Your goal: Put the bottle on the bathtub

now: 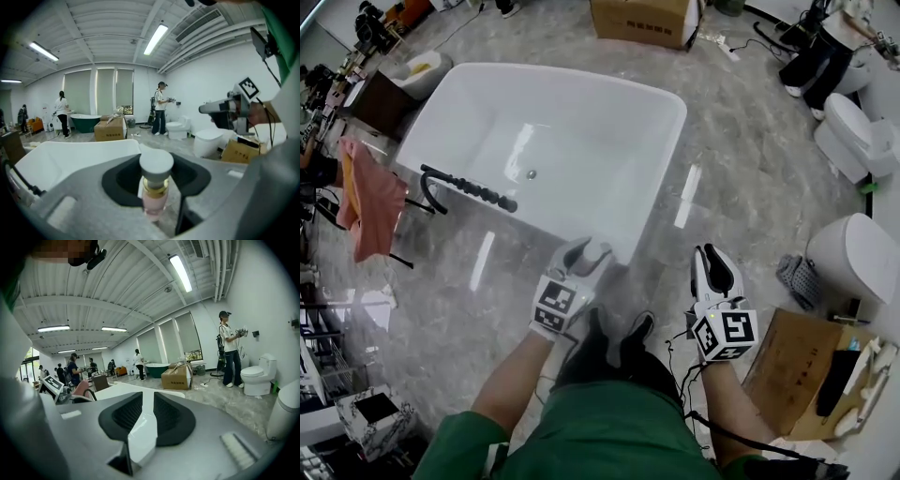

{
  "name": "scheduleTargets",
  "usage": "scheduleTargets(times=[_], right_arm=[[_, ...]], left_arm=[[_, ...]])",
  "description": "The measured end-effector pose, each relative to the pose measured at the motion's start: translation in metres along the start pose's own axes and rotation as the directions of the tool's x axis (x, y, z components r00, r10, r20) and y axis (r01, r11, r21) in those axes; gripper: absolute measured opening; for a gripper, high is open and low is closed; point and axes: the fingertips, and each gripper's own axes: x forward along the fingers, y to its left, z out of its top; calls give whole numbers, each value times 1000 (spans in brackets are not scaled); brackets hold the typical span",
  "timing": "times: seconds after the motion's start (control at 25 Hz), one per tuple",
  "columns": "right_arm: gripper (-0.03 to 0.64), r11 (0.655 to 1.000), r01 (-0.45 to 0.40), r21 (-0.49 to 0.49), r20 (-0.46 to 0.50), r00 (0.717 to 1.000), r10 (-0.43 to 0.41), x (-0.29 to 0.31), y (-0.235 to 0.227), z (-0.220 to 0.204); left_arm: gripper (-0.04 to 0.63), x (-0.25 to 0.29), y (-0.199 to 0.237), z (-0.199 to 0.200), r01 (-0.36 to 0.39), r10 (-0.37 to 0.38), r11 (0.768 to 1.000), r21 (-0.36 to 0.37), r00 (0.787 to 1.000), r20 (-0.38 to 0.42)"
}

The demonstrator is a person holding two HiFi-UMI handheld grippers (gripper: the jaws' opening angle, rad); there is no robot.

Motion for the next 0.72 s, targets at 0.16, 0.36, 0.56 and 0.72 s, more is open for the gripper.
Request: scheduleTargets(times=[0.16,0.36,0.56,0.72], right_arm=[[74,999,43,-4,-28,999,-43,3,-5,-12],[74,995,98,-1,-50,994,-97,0,-4,-21],[74,992,130,9,-52,990,-129,5,1,-26],[74,988,154,19,-55,987,-152,6,5,-32]], left_arm=[[167,20,6,-21,21,-20,999,39,999,-34],[169,31,10,-40,64,-61,997,53,996,-65],[169,41,12,-49,107,-102,992,62,991,-80],[169,48,13,-56,135,-129,989,65,988,-89]])
